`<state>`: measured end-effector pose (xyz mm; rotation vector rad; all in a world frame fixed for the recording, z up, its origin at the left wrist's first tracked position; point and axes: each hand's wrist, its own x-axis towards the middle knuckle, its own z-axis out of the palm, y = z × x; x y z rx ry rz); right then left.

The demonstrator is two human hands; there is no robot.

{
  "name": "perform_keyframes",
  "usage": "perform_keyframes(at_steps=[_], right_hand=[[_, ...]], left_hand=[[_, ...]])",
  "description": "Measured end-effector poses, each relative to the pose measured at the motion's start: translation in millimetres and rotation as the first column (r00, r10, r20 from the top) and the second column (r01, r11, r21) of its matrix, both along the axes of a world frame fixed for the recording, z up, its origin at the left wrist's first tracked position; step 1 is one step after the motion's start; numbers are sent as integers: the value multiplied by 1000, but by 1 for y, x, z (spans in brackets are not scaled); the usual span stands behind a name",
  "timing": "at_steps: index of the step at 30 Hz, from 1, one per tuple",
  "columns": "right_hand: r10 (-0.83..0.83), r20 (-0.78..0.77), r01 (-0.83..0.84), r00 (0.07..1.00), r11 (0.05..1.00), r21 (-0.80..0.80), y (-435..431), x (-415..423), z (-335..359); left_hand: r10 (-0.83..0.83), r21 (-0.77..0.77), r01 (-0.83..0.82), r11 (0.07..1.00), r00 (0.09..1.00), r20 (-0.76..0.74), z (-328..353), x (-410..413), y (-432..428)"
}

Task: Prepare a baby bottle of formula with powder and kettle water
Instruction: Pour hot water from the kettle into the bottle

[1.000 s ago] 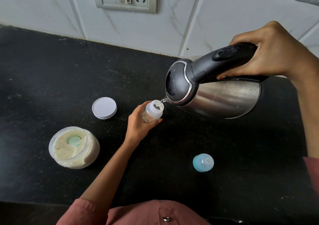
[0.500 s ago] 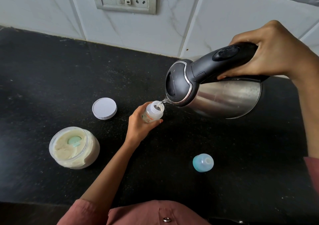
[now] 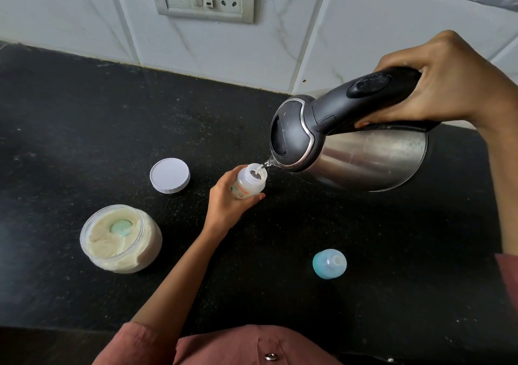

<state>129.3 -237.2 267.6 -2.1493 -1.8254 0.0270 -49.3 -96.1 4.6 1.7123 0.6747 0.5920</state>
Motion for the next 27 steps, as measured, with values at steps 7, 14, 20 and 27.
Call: perform_keyframes(at_steps=[7,14,20,27], right_hand=[[-1,20,1,1000,1000,9,-2,1,0],[-11,36,9,999,999,38,-3,5,-5],[-25,-10,26,1000,996,87,-6,9,-17],[-72,-110,87,991,987,138,-14,10,-35]], left_hand=[[-9,-6,9,1000,1000,-6,0,0,0],[0,-19,0,1000,1000,-4,0,0,-1],[9,-44,-8,999,1000,2,2,0,-3],[33,-87,-32,996,999,11,4,2,-5]])
